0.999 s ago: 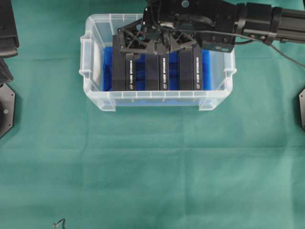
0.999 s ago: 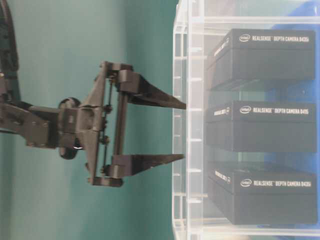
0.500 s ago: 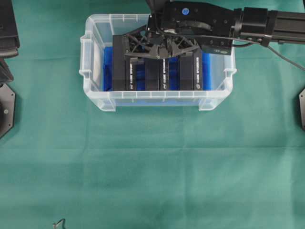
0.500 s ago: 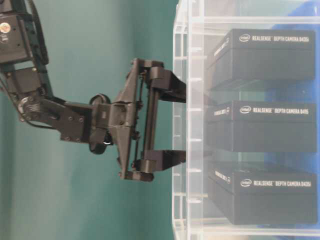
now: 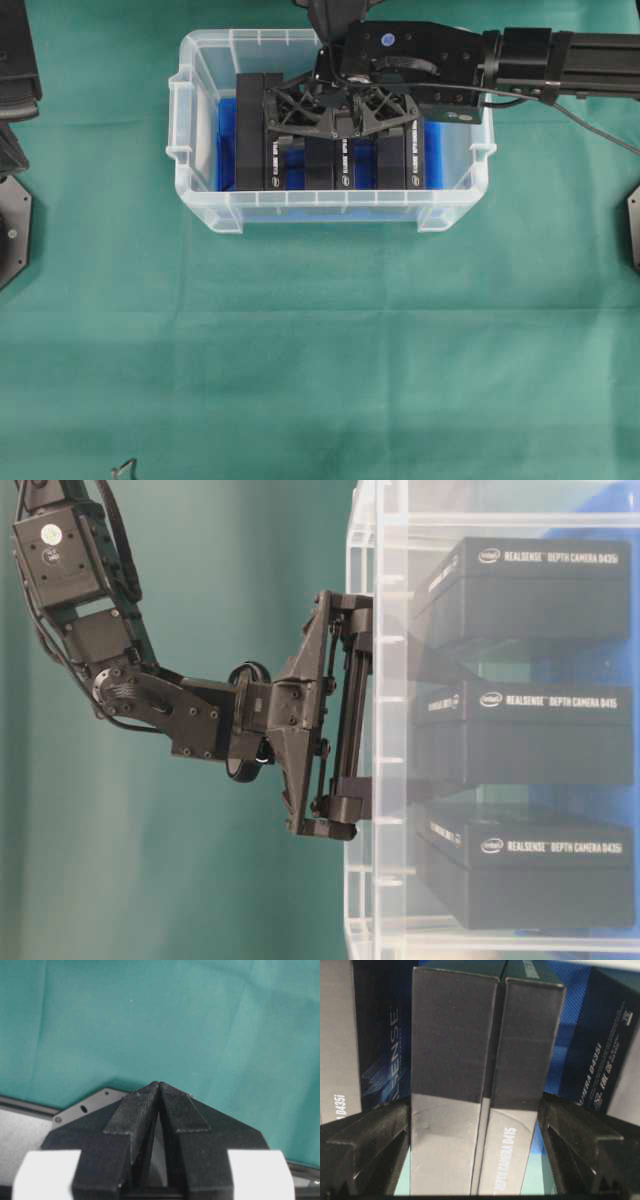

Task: Take the box out of the case with the right arm.
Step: 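Lower the right gripper around the middle box and close on it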

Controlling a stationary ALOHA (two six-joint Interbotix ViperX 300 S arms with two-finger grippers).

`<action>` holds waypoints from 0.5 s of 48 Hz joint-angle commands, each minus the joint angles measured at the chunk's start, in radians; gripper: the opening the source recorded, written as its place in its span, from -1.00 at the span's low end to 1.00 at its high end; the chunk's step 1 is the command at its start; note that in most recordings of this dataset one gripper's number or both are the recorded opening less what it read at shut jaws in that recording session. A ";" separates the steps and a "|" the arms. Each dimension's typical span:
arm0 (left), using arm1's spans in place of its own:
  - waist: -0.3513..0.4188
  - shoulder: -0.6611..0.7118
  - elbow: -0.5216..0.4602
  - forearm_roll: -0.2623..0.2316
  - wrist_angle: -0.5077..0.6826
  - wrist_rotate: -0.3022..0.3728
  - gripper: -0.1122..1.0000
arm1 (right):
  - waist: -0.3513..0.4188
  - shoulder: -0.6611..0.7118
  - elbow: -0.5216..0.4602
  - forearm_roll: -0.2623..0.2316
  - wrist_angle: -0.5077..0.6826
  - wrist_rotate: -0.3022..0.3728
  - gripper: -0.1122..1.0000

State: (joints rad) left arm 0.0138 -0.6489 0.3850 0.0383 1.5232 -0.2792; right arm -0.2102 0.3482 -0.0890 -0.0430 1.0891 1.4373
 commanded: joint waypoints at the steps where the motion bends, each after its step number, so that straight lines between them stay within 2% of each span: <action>1: 0.003 -0.002 -0.025 -0.002 -0.008 0.002 -0.60 | 0.002 -0.018 -0.009 0.002 -0.005 0.003 0.94; 8: 0.003 -0.002 -0.023 -0.002 -0.008 0.002 -0.60 | 0.002 -0.017 -0.017 0.003 0.000 0.008 0.84; 13: 0.003 -0.003 -0.023 -0.002 -0.008 0.002 -0.60 | 0.002 -0.014 -0.028 0.003 -0.002 0.021 0.47; 24: 0.003 -0.002 -0.023 0.000 -0.008 0.002 -0.60 | 0.002 -0.003 -0.054 0.003 0.005 0.034 0.47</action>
State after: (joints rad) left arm 0.0138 -0.6489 0.3850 0.0383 1.5202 -0.2792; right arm -0.2086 0.3636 -0.1150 -0.0399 1.0937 1.4680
